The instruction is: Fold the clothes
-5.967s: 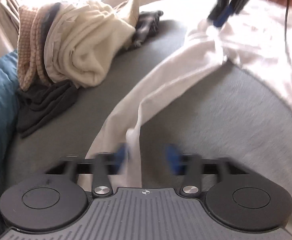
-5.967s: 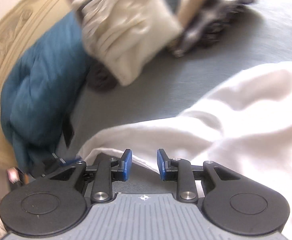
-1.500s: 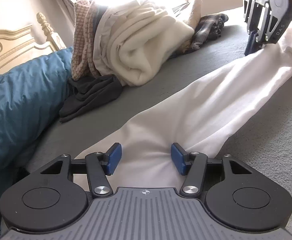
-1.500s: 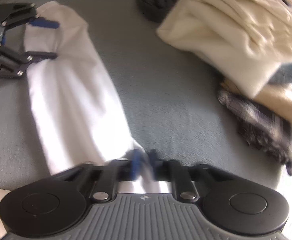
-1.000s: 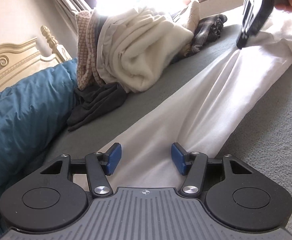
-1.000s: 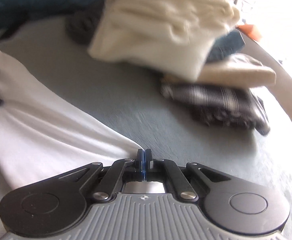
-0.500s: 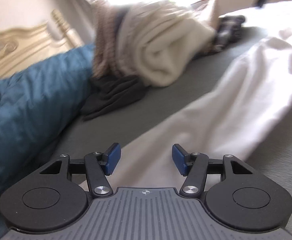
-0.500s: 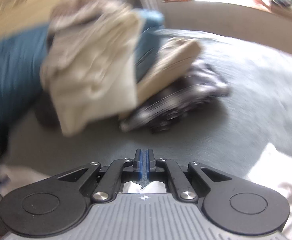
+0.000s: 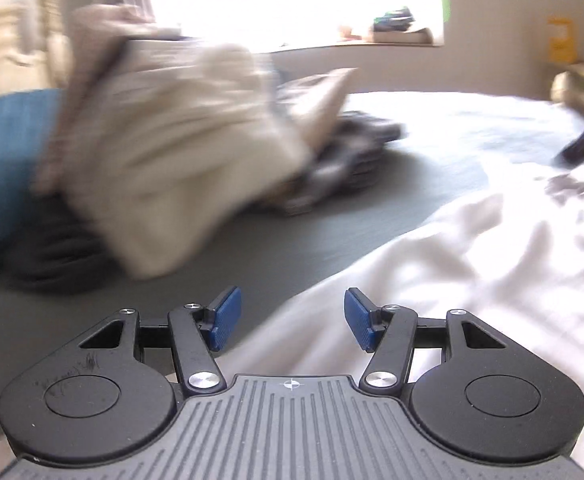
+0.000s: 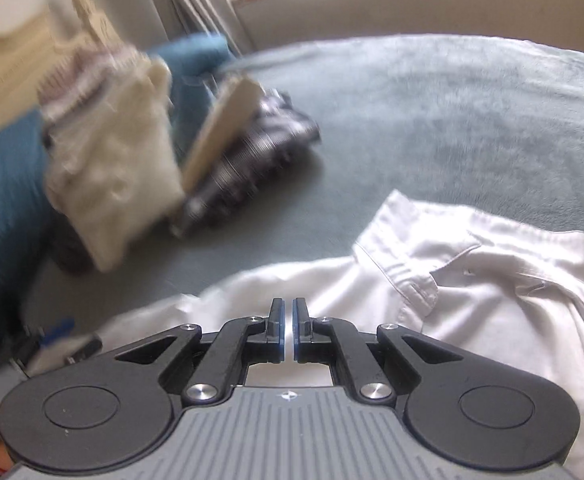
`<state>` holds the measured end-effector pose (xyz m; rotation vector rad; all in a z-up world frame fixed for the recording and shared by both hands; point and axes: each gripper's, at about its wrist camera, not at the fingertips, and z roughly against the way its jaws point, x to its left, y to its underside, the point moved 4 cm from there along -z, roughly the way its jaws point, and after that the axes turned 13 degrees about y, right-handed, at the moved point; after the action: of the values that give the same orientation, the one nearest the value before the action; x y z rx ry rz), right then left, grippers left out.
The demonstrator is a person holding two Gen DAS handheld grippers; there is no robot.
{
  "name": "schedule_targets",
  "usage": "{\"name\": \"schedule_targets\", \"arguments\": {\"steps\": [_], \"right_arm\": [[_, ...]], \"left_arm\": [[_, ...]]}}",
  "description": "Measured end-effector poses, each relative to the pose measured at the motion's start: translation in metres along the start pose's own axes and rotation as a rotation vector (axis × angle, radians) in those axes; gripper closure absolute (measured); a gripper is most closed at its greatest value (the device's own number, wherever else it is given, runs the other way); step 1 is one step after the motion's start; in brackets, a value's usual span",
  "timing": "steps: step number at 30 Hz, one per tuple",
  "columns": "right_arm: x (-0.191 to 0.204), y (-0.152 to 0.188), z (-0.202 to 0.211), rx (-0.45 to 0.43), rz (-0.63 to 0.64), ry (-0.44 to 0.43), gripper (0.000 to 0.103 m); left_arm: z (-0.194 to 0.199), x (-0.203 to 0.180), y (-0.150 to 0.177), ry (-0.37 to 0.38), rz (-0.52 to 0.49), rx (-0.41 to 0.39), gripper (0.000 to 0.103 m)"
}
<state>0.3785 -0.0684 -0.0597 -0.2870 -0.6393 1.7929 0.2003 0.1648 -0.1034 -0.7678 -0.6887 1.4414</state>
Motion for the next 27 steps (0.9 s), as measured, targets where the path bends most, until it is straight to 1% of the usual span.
{"name": "schedule_targets", "arguments": {"steps": [2, 4, 6, 7, 9, 11, 12, 15, 18, 21, 22, 23, 24, 27], "right_arm": [[0.001, 0.004, -0.025, -0.014, 0.033, 0.052, 0.1], [0.0, 0.007, -0.051, -0.012, 0.046, 0.095, 0.1], [-0.004, 0.011, -0.073, -0.001, 0.066, 0.168, 0.1], [-0.008, 0.013, -0.079, 0.006, 0.04, 0.178, 0.1], [-0.018, 0.015, -0.081, 0.007, -0.039, 0.149, 0.1], [-0.023, 0.013, -0.076, 0.01, -0.059, 0.132, 0.1], [-0.026, 0.012, -0.073, 0.011, -0.074, 0.121, 0.1], [-0.039, 0.007, -0.058, 0.011, -0.148, 0.075, 0.099], [-0.063, 0.001, -0.029, -0.004, -0.271, 0.014, 0.099], [-0.091, 0.007, 0.009, -0.013, -0.335, -0.001, 0.099], [-0.102, 0.01, 0.023, -0.014, -0.352, -0.002, 0.099], [-0.112, 0.014, 0.036, -0.013, -0.37, 0.002, 0.099], [-0.124, 0.02, 0.05, -0.011, -0.387, 0.01, 0.099], [-0.162, 0.042, 0.095, -0.031, -0.451, 0.049, 0.097]], "left_arm": [[-0.023, -0.015, -0.005, 0.013, -0.004, 0.026, 0.046], [-0.042, -0.024, -0.004, -0.033, -0.02, 0.05, 0.046], [-0.059, -0.025, 0.003, -0.089, -0.022, 0.112, 0.045], [-0.06, -0.023, 0.005, -0.098, -0.008, 0.108, 0.045], [-0.061, -0.019, 0.007, -0.117, 0.02, 0.101, 0.041], [-0.057, -0.018, 0.002, -0.151, 0.048, 0.096, 0.041], [-0.054, -0.017, -0.002, -0.154, 0.066, 0.08, 0.042], [-0.043, -0.014, -0.013, -0.144, 0.108, 0.032, 0.042], [-0.049, -0.023, -0.028, -0.094, 0.095, -0.001, 0.042], [-0.064, -0.047, -0.042, -0.027, 0.046, 0.013, 0.041], [-0.072, -0.057, -0.046, -0.008, 0.024, 0.032, 0.041], [-0.078, -0.065, -0.049, -0.005, 0.018, 0.049, 0.041], [-0.084, -0.071, -0.052, -0.003, 0.017, 0.063, 0.041], [-0.092, -0.083, -0.058, 0.012, 0.066, 0.085, 0.041]]}}
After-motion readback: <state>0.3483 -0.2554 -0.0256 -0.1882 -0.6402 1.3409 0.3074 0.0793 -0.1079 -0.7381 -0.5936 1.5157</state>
